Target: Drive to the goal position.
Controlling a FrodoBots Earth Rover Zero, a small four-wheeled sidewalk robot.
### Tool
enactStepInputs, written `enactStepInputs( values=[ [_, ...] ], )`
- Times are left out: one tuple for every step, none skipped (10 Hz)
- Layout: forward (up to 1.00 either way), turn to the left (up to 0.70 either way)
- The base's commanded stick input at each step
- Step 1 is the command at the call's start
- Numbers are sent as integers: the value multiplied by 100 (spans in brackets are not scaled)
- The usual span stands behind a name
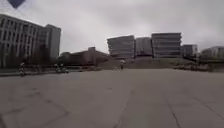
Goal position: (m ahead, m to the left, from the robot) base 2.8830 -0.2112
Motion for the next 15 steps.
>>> enactStepInputs(
  values=[
    [70, -2],
    [70, -3],
    [70, -4],
    [70, -6],
    [70, -7],
    [70, -8],
    [70, -9],
    [70, -11],
    [70, -12],
    [70, -13],
    [70, -15],
    [70, -16],
    [70, -17],
    [70, -19],
    [70, -6]
  ],
)
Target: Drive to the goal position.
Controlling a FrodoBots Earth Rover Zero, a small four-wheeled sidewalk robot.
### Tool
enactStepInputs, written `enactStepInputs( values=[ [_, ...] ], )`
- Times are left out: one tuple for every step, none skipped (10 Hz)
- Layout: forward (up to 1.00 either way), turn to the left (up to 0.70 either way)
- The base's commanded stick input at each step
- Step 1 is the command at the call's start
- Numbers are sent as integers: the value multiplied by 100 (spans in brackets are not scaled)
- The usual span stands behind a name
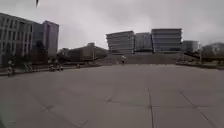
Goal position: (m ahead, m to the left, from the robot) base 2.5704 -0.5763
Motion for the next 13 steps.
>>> enactStepInputs(
  values=[
    [70, -1],
    [70, -2],
    [70, -2],
    [70, -2],
    [70, 0],
    [70, 0],
    [70, 0],
    [70, 0],
    [70, 0],
    [70, 0],
    [70, -10],
    [70, -21],
    [70, -32]
  ],
)
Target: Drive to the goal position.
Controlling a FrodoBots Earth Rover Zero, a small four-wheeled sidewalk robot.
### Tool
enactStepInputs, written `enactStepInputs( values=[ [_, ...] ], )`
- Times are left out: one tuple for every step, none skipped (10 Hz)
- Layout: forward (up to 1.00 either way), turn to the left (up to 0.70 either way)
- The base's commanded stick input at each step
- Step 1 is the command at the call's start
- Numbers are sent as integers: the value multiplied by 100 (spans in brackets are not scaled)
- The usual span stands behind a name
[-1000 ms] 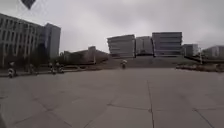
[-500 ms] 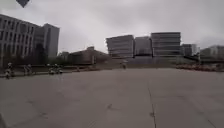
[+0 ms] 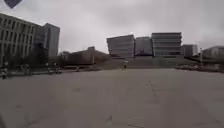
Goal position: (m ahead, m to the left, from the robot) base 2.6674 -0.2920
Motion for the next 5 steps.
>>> enactStepInputs(
  values=[
    [70, -10],
    [70, 0],
    [70, 0],
    [70, 0],
    [70, 0]
  ],
)
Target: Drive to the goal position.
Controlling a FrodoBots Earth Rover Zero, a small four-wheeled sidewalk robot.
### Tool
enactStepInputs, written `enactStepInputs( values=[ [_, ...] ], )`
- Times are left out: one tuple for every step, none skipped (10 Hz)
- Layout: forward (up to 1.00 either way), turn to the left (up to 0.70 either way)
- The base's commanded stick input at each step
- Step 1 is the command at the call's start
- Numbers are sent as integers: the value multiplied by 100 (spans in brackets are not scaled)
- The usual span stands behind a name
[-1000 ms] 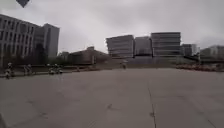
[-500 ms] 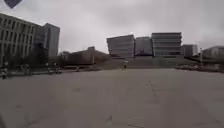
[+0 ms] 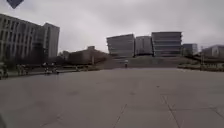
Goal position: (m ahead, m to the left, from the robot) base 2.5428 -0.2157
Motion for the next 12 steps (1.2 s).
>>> enactStepInputs(
  values=[
    [70, 0],
    [70, 0],
    [70, 0],
    [70, 0],
    [70, 0],
    [70, 0],
    [70, 0],
    [70, 0],
    [70, 0],
    [70, 0],
    [70, 0],
    [70, 0]
  ],
)
